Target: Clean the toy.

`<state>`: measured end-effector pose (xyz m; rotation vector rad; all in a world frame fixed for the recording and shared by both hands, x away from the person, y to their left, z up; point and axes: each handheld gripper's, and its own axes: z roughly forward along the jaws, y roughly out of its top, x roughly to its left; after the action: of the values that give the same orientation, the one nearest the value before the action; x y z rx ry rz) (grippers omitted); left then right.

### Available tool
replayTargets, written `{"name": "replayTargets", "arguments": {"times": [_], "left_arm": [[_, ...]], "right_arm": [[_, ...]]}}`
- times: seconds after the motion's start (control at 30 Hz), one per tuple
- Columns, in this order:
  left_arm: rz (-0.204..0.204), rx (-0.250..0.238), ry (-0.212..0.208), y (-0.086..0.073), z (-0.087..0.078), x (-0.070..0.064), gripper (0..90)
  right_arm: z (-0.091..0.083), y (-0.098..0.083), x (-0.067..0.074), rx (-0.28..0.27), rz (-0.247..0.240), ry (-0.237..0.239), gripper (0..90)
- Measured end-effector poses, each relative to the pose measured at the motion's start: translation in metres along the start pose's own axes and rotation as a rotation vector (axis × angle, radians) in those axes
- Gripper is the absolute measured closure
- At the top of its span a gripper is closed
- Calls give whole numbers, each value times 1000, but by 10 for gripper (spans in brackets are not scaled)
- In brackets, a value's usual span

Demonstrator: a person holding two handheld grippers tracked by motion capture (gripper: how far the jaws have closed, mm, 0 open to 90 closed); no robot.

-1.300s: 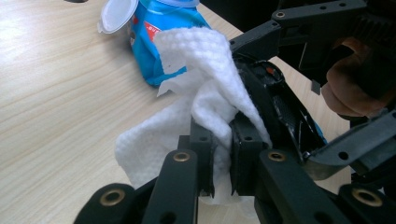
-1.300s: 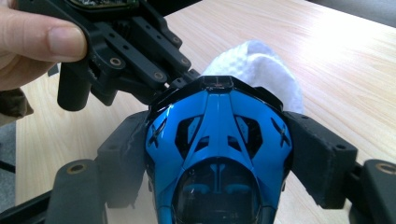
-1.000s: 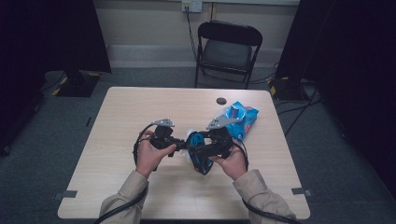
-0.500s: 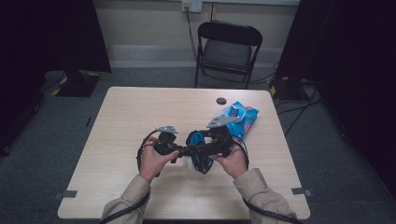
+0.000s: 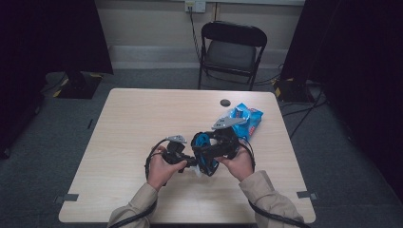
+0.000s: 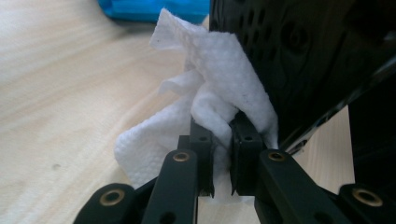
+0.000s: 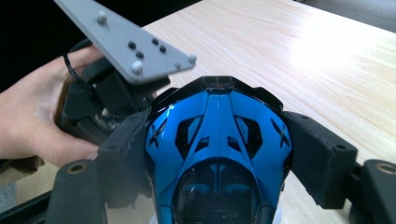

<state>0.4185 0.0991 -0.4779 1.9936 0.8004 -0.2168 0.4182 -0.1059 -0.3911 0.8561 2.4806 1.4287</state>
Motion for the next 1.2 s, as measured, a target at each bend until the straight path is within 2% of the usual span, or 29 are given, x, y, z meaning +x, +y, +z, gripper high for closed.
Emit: {"name": "replayTargets", "arguments": {"times": [0.23, 0.43, 0.5, 0.6, 0.63, 0.7, 0.77, 0.8, 0.83, 0.93, 1.2], "left_arm": [[-17, 21, -11, -6, 8, -1, 820], [-17, 46, -11, -10, 9, 0, 822], [-24, 39, -5, -10, 8, 0, 822], [-25, 29, 2, -8, 0, 3, 823], [-18, 20, 18, -7, -8, 6, 823], [-23, 13, 23, -6, -10, 6, 823], [-30, -5, 40, -4, -19, 9, 823], [-24, -25, 52, 0, -29, 12, 823], [-24, -25, 52, 0, -29, 12, 823], [-21, -54, 68, 8, -43, 13, 823], [-11, -97, 86, 18, -61, 14, 823]], "right_arm": [[-3, 4, -1, -11, 3, 6, 263], [-5, 2, -3, -21, 14, 2, 264], [-5, 1, -3, -24, 16, -1, 264], [-8, 1, -5, -27, 18, 0, 264], [-9, 1, -5, -31, 20, -2, 264], [-10, 1, -7, -30, 23, -2, 264], [-11, 0, -8, -31, 27, -4, 264], [-11, -1, -8, -31, 26, -8, 264], [-11, -1, -8, -31, 26, -8, 264], [-11, -2, -8, -32, 31, -1, 264], [-8, -4, -7, -28, 29, -2, 264]]}}
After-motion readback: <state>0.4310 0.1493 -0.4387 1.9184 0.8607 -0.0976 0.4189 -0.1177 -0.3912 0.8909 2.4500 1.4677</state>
